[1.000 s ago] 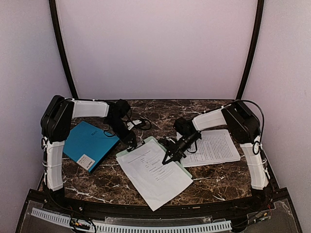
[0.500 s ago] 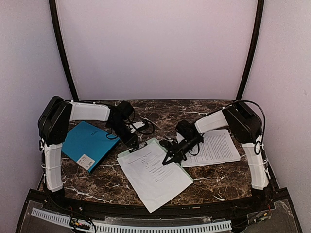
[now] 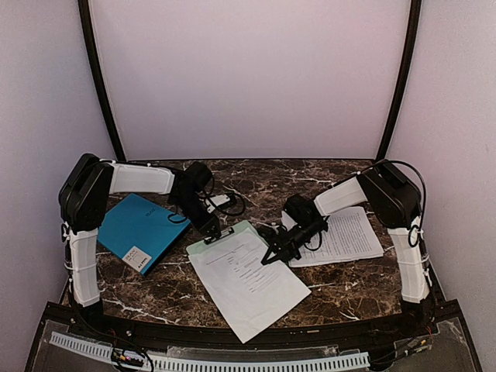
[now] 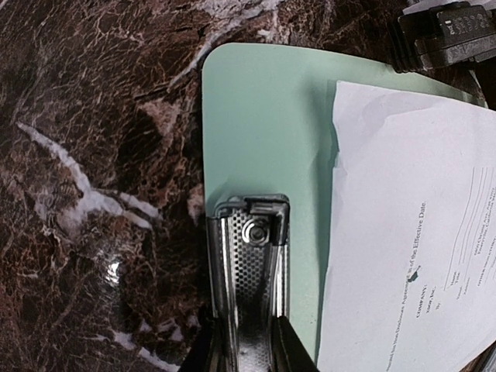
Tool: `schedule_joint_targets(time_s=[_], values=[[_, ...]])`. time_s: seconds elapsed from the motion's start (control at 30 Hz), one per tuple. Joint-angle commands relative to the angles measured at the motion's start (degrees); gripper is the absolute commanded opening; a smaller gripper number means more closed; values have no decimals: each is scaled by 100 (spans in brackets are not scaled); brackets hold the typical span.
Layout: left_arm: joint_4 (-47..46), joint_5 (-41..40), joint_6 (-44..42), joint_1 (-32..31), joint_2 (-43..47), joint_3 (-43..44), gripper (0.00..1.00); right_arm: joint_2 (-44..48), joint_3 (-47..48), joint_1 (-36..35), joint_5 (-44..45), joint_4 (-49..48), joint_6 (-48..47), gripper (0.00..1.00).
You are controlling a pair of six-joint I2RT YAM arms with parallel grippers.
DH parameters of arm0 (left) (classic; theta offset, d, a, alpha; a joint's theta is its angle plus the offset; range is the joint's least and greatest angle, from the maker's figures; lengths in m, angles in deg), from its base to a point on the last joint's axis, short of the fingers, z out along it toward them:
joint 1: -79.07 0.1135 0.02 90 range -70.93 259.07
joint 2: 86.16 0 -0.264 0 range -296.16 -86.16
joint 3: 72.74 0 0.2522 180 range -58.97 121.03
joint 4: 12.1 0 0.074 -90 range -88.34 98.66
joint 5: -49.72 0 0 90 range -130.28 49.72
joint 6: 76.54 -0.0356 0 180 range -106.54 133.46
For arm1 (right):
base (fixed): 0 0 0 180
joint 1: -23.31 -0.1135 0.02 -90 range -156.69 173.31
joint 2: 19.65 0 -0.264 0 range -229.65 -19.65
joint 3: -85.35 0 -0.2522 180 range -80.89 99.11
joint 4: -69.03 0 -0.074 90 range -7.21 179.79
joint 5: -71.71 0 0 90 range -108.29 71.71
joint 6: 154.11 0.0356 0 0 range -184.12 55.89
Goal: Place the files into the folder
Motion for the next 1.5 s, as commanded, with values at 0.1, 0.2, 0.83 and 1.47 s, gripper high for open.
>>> schedule_joint_targets(time_s=[0.1, 0.2, 0.83, 1.47], values=[[67, 122, -48, -35, 326, -141, 1, -208, -5, 132, 100, -103, 382, 0], [52, 152, -39, -33, 320, -137, 1, -243, 31, 154, 76, -152, 445, 0], [-24, 271, -27, -36, 382, -168, 1, -548, 223, 202, 101, -292, 606, 0], [-172, 231, -88, -36, 541, -318, 1, -477, -97, 326, 835, -249, 605, 0]])
